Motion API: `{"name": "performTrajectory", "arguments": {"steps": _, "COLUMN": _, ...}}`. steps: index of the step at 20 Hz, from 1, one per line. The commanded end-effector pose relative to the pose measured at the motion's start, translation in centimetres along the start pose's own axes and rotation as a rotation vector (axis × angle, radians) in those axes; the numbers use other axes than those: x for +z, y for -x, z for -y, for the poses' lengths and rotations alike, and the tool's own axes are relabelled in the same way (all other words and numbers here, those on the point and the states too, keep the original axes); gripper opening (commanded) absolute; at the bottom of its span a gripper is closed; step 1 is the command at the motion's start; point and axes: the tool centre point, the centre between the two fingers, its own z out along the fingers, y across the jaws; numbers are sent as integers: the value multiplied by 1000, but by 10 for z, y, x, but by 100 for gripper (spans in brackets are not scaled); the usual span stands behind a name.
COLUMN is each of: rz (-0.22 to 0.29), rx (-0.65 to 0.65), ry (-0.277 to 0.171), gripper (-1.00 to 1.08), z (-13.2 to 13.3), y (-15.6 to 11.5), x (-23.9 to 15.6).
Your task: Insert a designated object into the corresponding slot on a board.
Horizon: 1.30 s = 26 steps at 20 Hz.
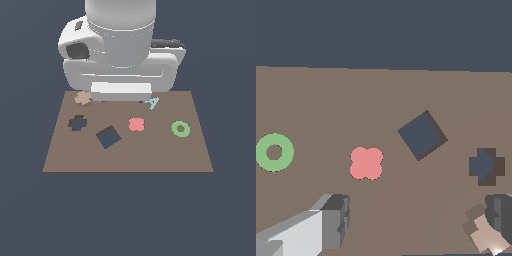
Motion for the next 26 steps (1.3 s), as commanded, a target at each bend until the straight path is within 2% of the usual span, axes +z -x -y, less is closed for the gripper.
{"name": "performTrajectory", "arguments": {"steps": 1, "rz": 0, "rx": 0, "ry": 0, "gripper": 100, "z": 0, "y": 0, "x": 0}}
{"name": "performTrajectory", "arguments": {"steps": 14, "rz": 3, "rx": -79, "ry": -6, "gripper": 100, "z": -17, "y": 22, "x": 17}}
{"name": "performTrajectory", "arguments": {"steps": 26, "rz": 12, "rx": -275, "ry": -23, "gripper": 100, "z": -67, "y": 70, "x": 59}}
